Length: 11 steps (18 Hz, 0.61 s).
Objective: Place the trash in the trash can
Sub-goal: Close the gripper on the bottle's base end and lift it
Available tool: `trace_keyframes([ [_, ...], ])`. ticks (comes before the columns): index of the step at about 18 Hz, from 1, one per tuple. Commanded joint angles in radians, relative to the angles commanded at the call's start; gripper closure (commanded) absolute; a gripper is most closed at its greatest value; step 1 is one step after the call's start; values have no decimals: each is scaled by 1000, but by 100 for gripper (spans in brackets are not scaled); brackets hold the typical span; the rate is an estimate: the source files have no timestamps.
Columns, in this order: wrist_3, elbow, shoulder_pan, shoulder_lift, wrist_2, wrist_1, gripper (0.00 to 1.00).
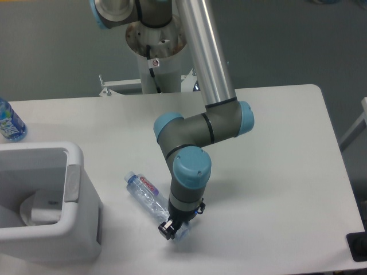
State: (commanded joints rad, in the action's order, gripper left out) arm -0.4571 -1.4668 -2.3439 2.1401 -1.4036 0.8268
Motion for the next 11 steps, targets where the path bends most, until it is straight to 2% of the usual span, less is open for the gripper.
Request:
trace_keyframes([
  [2, -3, 90, -23, -35, 14, -2, 41],
  [4, -5, 153, -32, -71, 40, -2, 41],
  [8, 49, 212, -51, -158, 37, -11, 41],
  [11, 52, 275, -55, -207, 41, -57, 41],
])
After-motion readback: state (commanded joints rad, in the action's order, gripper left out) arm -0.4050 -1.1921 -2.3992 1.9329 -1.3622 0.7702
